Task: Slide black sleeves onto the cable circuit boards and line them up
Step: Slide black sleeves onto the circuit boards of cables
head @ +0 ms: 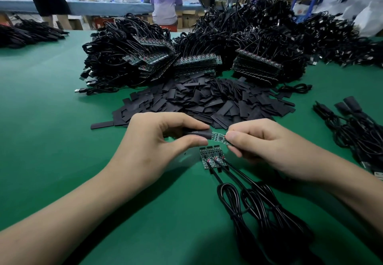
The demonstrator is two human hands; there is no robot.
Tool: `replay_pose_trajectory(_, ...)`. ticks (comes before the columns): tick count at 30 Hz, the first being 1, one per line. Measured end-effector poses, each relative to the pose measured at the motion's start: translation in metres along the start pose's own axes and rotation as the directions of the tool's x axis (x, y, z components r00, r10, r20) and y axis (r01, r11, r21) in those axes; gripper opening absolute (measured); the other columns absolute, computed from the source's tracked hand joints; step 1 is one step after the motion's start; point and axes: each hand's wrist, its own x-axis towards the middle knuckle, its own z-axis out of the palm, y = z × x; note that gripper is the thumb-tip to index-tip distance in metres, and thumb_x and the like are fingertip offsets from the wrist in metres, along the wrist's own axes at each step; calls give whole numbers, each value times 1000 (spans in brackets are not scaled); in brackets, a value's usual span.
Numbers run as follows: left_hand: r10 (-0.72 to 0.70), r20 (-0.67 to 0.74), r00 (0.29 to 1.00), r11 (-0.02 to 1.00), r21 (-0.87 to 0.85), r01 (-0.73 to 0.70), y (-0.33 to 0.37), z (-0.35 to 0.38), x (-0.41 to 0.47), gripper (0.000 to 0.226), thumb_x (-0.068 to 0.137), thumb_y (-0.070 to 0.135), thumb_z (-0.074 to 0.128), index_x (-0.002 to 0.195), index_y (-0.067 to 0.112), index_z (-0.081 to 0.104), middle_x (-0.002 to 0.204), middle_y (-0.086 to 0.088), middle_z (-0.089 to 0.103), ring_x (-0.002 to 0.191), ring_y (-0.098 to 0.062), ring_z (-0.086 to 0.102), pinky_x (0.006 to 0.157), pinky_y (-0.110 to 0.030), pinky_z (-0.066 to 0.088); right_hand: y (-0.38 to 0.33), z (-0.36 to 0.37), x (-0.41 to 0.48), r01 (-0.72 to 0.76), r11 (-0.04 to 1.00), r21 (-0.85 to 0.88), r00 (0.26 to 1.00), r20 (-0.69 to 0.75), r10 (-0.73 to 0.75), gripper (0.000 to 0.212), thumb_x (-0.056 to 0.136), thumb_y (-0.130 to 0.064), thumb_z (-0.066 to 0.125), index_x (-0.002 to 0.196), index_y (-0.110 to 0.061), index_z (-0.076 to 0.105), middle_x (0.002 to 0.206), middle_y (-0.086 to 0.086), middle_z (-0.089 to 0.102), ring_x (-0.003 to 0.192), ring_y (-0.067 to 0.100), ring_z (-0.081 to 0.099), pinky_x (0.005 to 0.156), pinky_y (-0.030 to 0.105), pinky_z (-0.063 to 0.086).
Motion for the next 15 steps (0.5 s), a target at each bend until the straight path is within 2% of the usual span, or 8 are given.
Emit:
replay_pose_trajectory(4,197,55,979,949,239,-205,0,-1,1,22,79,32,82,99,22,82,91,15,76,84,3,70,81,-23,57,1,1,-1,32,987,-160,999,-8,-33,37,99,-44,46,72,-21,54,59,-7,39,54,4,34,53,24,29)
replay_pose_trajectory(6,229,74,971,936,258,-240,-1,-1,1,22,81,31,82,99,20,82,92,14,75,84,2,69,80,-24,57,2,1,-1,38,979,-202,999,-28,-45,36,100,-44,45,72,-24,55,59,-6,41,55,4,35,53,24,29)
replay_pose_trajectory(9,274,102,956,917,272,-292,-1,-3,3,21,81,27,82,101,18,81,92,11,74,84,-1,69,79,-26,57,2,2,1,1,990,-141,999,-39,-6,37,98,-48,44,72,-25,56,61,-5,39,55,8,34,53,27,28)
replay_pose_trajectory(12,320,95,943,895,295,-334,-2,-4,3,21,82,24,83,101,16,81,93,9,75,84,-4,70,77,-27,57,2,3,2,-29,1000,-6,999,-21,29,38,97,-50,44,72,-25,57,61,3,38,56,19,32,53,35,27)
replay_pose_trajectory(15,325,78,943,897,291,-333,-2,-4,2,20,83,24,83,101,16,81,93,8,75,84,-3,70,77,-28,57,1,6,1,-10,998,-54,999,-36,8,37,97,-50,43,73,-26,58,60,1,38,54,14,33,54,34,28)
